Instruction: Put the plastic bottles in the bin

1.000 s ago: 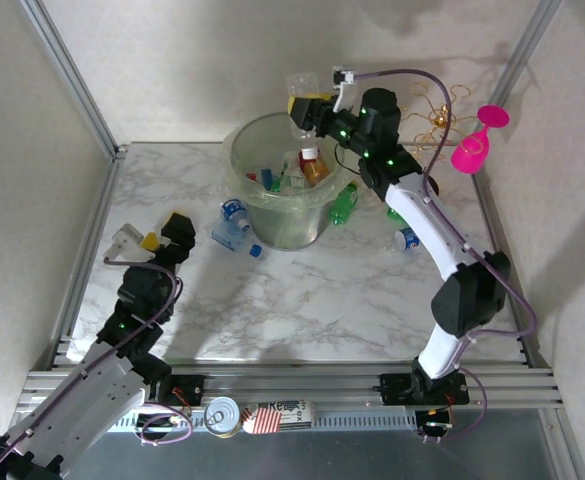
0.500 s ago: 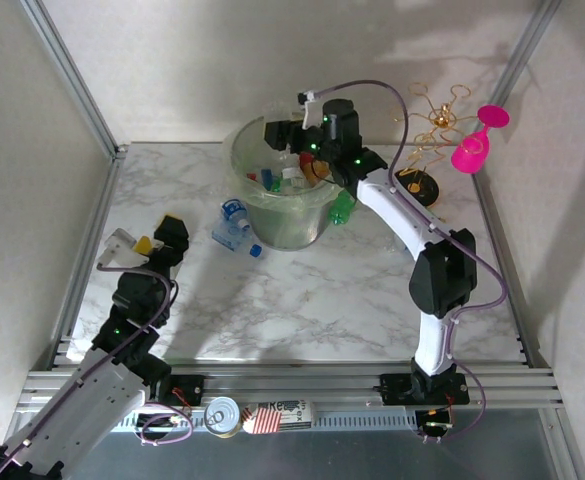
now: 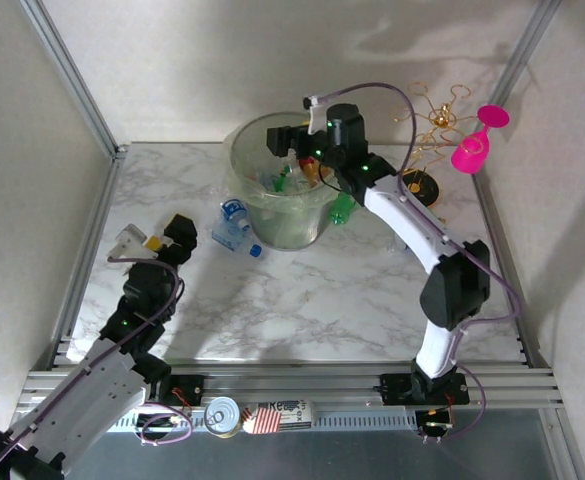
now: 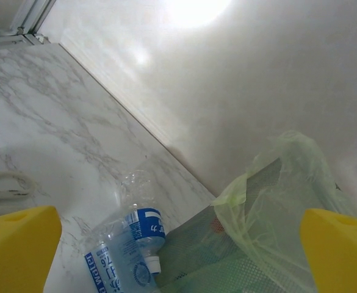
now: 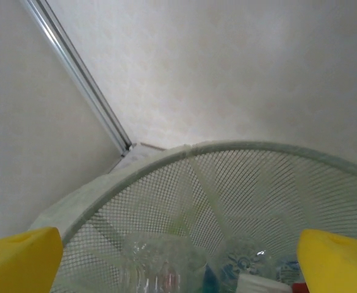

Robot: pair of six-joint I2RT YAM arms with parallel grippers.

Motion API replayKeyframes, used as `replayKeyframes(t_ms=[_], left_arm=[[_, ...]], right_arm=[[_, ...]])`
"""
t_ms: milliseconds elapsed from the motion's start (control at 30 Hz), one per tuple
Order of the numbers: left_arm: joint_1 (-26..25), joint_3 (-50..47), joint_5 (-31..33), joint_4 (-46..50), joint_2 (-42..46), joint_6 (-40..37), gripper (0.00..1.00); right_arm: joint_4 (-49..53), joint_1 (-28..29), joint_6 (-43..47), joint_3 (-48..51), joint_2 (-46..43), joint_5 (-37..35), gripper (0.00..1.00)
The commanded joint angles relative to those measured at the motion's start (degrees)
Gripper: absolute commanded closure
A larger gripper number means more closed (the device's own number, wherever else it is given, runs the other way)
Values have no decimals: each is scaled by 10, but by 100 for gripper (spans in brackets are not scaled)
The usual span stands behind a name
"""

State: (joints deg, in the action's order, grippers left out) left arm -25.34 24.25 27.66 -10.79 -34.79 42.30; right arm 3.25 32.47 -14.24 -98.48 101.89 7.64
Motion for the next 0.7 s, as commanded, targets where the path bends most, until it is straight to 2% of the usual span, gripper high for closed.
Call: replayKeyframes(t_ms=[0, 333, 667], left_arm=[[6, 4, -12, -19, -11, 11, 0], [10, 37, -22, -29, -81, 30, 0], [15, 68, -36, -8, -157, 60, 0]], right_arm=[[-37, 1, 20, 44, -80, -41, 1], [-36, 1, 38, 195, -225, -127, 1], [-25, -2, 8, 368, -346, -245, 1]])
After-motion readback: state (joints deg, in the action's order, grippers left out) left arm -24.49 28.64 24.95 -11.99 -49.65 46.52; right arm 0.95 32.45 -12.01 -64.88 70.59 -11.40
